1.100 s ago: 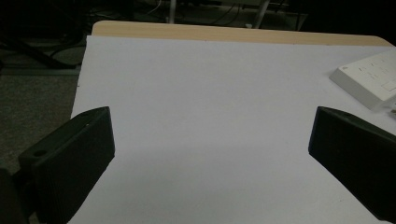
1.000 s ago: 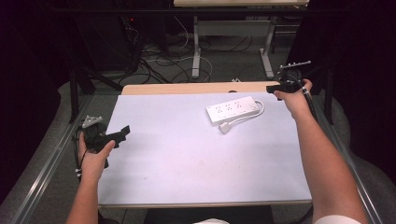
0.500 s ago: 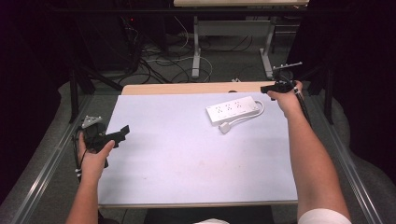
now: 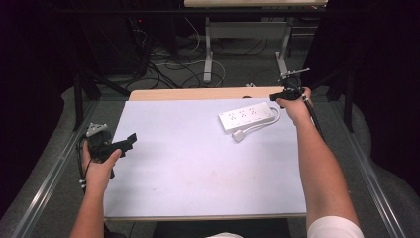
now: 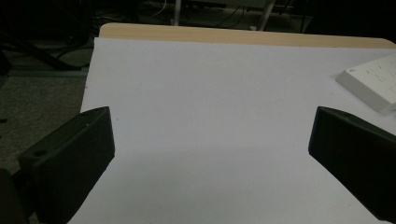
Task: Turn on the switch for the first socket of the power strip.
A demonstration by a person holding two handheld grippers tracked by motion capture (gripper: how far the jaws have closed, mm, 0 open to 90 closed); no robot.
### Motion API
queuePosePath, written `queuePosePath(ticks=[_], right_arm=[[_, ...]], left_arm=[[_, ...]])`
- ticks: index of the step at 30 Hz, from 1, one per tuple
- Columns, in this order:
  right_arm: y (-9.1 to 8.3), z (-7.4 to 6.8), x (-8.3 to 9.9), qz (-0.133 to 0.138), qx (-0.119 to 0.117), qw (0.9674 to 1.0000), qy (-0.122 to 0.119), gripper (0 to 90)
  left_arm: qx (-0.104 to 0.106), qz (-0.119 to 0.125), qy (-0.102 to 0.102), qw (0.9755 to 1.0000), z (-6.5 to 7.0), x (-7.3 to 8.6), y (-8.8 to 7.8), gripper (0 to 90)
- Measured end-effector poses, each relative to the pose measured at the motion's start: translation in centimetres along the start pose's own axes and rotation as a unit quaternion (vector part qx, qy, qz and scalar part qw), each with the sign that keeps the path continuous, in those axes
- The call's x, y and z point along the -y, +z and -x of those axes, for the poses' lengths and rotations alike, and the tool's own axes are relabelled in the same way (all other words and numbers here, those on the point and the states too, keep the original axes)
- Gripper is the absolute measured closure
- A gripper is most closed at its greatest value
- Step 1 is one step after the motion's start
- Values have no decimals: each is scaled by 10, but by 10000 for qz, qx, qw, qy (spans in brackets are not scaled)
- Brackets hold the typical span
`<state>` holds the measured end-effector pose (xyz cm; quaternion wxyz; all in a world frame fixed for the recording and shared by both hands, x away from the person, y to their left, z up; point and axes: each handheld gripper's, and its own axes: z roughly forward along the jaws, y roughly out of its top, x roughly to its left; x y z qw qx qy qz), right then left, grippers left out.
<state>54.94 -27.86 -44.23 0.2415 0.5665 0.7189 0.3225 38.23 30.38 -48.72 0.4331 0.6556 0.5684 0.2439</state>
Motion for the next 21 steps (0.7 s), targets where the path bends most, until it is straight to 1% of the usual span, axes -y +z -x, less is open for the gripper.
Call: queuePosePath(ticks=[5,6,8,12,13,14,16,17,18,19,20,21], right_arm=[[6,-1,1,-86,35,9999,67,458],[8,-2,1,-84,24,9999,115,458],[10,-2,2,-108,59,9999,70,471],[15,-5,3,-152,33,9999,39,479],[17,-5,3,-172,42,9998,-13,479],[18,-6,3,-178,23,9998,29,479],[20,-6,4,-215,13,9998,18,479],[24,-9,5,-272,-28,9996,82,493],[25,-10,6,-306,-8,9995,60,493],[26,-10,7,-331,-29,9994,87,495],[27,-11,7,-350,-69,9992,182,499],[28,-11,8,-353,-57,9991,231,504]], left_arm=[[-4,13,2,10000,0,0,0,2],[-7,14,1,10000,0,0,0,2],[-12,13,-4,10000,-1,0,0,2],[-18,33,-15,10000,-1,0,0,2],[-18,33,-15,10000,-1,0,0,2],[-14,42,-16,10000,-1,0,0,2],[-14,42,-22,10000,-1,1,0,2],[-15,37,-27,10000,-1,1,1,2],[-15,27,-17,10000,-1,1,1,2],[-8,22,-19,10000,-1,1,1,2],[-7,20,-21,10000,-1,1,1,2],[0,20,-13,10000,-1,1,1,2]])
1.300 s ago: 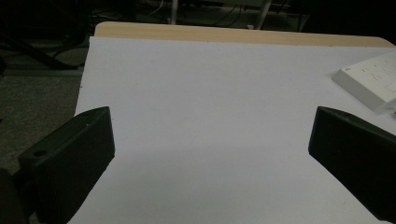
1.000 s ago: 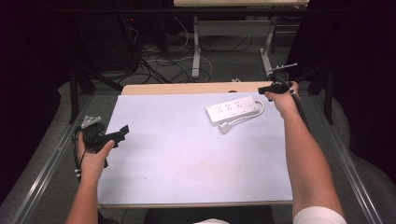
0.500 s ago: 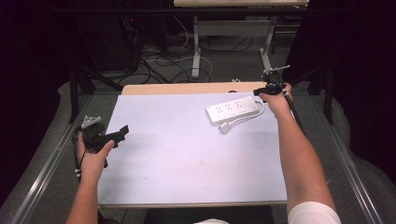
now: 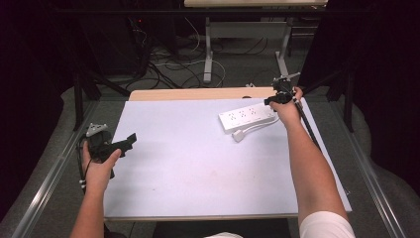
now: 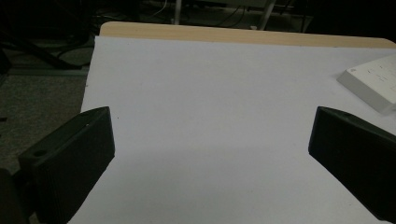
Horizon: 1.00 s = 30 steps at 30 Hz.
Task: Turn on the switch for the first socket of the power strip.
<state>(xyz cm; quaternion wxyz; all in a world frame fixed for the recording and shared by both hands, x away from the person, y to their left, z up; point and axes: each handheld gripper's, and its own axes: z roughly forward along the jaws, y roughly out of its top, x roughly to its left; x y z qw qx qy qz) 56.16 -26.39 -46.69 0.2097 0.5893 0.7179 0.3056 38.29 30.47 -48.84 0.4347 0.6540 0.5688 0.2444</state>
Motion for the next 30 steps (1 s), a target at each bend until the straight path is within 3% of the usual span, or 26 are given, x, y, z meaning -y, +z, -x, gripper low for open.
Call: queuePosePath(ticks=[2,15,30], right_arm=[[2,-2,1,-38,-49,9999,139,506],[15,-10,6,-206,-79,9996,152,553],[28,-22,12,-312,-178,9994,-22,778]], left_arm=[[0,-3,-9,10000,0,0,0,2],[9,3,-13,10000,-2,0,0,2],[44,-13,-18,10000,-1,0,1,2]])
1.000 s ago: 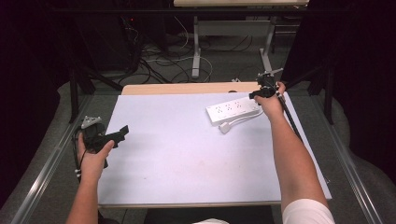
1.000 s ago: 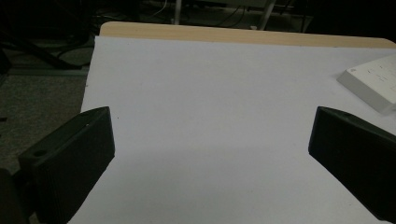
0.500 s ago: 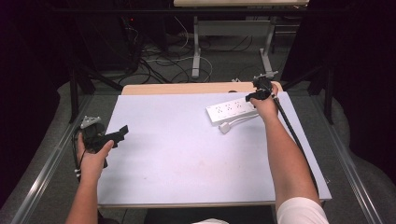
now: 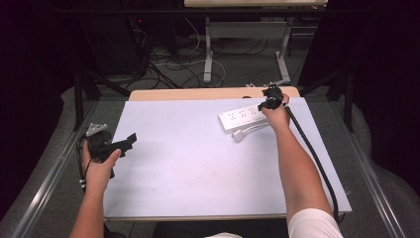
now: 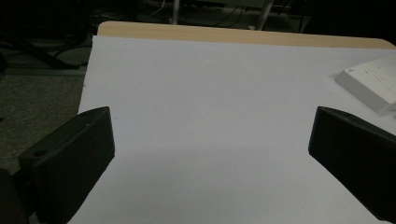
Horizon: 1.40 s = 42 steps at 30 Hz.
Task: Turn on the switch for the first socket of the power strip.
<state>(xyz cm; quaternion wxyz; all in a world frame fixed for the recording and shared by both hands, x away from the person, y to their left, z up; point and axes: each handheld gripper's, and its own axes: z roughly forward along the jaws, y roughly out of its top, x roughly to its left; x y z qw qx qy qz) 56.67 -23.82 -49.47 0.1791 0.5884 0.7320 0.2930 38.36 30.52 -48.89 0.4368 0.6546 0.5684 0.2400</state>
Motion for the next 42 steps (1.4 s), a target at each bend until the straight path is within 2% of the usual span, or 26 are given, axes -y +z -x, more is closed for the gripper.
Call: queuePosePath(ticks=[7,16,19,20,23,25,30,36,42], right_arm=[[4,-3,2,-29,-27,10000,31,900],[11,-5,5,-230,91,9997,-75,900],[14,-5,7,-325,98,9994,-49,900],[15,-5,7,-318,37,9995,-31,898],[17,-6,8,-420,86,9991,-13,893],[17,-7,8,-443,89,9990,40,892],[18,-5,9,-502,35,9987,-10,880],[19,-6,9,-466,-9,9989,60,869],[19,-6,10,-501,42,9987,87,866]], left_arm=[[1,11,3,10000,-1,0,0,2],[3,-1,-3,10000,0,0,0,2],[3,-3,-9,10000,-1,0,0,2],[4,-3,-12,10000,-1,0,0,2],[3,-4,-13,10000,-1,0,0,2],[4,2,-5,10000,-1,0,1,2],[1,6,-2,10000,-1,0,1,2],[2,0,-10,10000,-1,0,1,2],[8,-3,-21,10000,-1,0,1,2]])
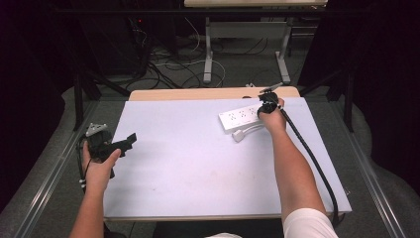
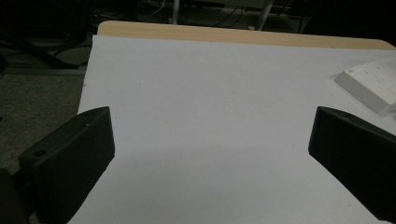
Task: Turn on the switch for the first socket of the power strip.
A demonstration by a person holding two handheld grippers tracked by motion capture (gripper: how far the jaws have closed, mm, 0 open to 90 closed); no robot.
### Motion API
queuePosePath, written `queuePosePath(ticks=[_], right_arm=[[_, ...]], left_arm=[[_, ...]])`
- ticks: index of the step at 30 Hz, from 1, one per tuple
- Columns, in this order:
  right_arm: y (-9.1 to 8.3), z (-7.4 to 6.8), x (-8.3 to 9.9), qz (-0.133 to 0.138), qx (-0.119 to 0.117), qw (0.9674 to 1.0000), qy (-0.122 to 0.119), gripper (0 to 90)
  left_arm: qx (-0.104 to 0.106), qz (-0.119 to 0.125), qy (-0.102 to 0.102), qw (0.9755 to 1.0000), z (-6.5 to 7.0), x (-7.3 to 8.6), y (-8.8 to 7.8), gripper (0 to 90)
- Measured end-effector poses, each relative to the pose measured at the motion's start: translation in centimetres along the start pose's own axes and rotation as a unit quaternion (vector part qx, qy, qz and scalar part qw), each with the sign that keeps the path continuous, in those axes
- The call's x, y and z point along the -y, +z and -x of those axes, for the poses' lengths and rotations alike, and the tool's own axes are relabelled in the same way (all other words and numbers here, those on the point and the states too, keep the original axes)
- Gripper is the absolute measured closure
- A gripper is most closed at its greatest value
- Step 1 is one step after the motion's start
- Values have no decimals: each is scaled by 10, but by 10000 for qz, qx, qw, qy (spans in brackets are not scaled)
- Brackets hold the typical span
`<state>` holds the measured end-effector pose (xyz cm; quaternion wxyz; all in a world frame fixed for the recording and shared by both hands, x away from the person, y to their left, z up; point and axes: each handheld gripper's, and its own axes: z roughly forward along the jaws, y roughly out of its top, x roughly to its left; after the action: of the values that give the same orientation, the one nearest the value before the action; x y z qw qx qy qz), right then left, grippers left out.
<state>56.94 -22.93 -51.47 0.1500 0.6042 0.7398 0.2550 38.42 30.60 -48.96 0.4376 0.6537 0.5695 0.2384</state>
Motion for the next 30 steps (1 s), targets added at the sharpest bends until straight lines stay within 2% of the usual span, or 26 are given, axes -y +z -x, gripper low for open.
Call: queuePosePath(ticks=[13,25,30], right_arm=[[0,0,0,10,7,10000,-21,870],[0,1,1,-3,-31,10000,60,872],[0,2,1,32,-54,9998,165,871]], left_arm=[[-6,-1,10,10000,0,0,0,2],[-11,14,12,10000,0,1,1,2],[-11,12,14,10000,0,0,1,2]])
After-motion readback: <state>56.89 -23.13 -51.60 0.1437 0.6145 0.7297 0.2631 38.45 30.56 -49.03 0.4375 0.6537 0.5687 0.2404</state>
